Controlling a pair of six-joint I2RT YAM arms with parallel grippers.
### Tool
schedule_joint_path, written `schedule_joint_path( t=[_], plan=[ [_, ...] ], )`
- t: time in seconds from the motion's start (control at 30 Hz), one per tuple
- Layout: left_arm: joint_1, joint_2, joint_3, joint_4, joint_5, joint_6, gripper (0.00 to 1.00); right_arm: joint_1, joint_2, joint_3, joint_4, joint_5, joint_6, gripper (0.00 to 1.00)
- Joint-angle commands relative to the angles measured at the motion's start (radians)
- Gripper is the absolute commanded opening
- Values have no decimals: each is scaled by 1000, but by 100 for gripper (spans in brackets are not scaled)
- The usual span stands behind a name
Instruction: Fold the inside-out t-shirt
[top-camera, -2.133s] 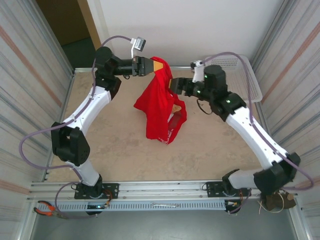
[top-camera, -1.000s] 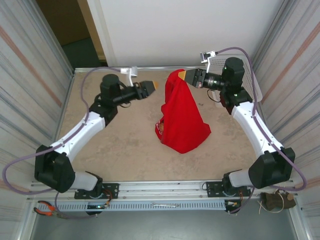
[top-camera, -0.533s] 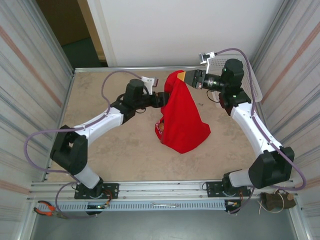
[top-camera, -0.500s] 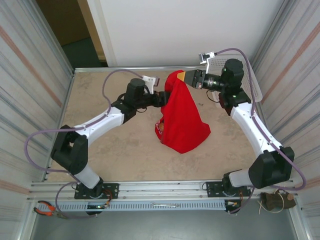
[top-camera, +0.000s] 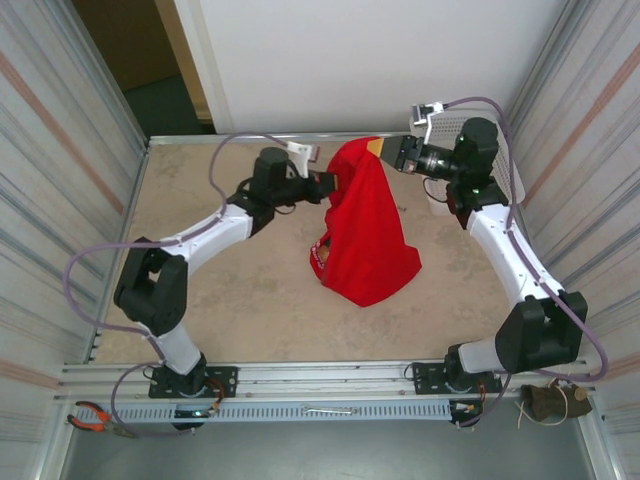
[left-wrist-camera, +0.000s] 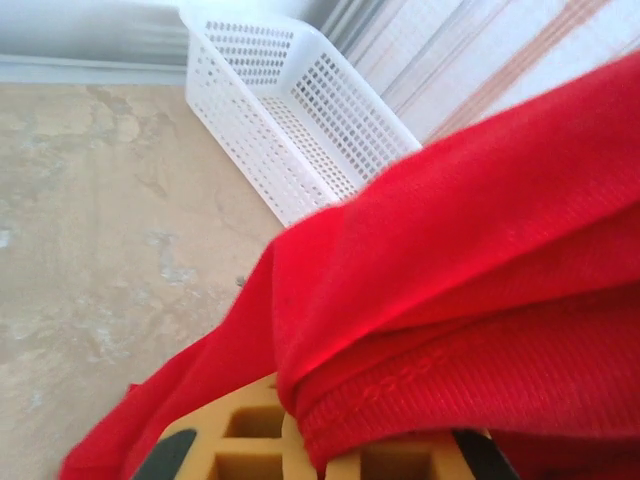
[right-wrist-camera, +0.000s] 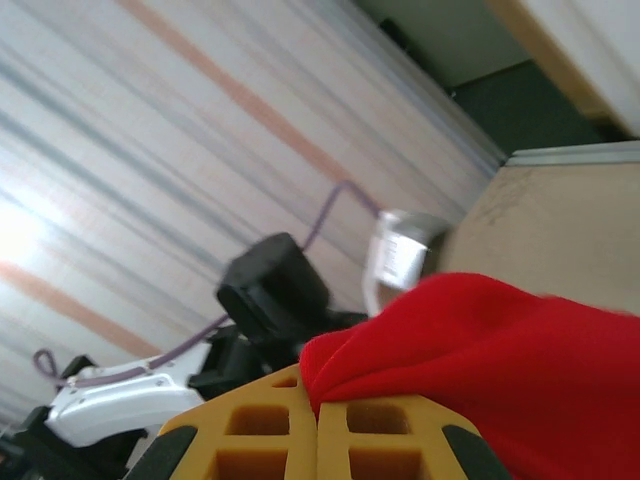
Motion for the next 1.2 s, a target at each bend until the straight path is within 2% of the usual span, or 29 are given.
schedule_joint_path(
  t=[0.0,0.1,0.13,0.17,0.2,0.23,0.27,0.4,0.57,0.73,0.93,1.17],
  plan=[
    [108,-120,122,-15,243,-105,0,-38,8,-19,18,9,-1,0],
    [144,-137,226,-18,415,-187,0,-40,82,6,-80,89,-67,0],
    [146,-127,266,-9,480,-225,0,-40,116,27,-149,134,-101,6],
    [146,-114,307,7,533,-270,0,-42,142,55,-227,191,-141,31],
    [145,-104,332,39,563,-321,0,-45,151,59,-271,228,-160,44],
    [143,-94,345,100,587,-390,0,-45,140,48,-281,254,-168,52],
    [144,-87,350,145,596,-442,0,-42,117,35,-283,274,-168,55],
    [142,-72,368,203,571,-531,0,23,-60,4,-411,401,-265,59],
    [134,-51,426,187,556,-557,0,260,-196,49,-584,578,-459,66],
    [113,-41,483,108,543,-517,0,396,-127,128,-611,649,-512,72],
    [87,-40,460,72,471,-497,0,466,-20,170,-541,703,-455,77],
    [53,-45,408,28,360,-458,0,548,10,157,-481,838,-403,79]
  ],
)
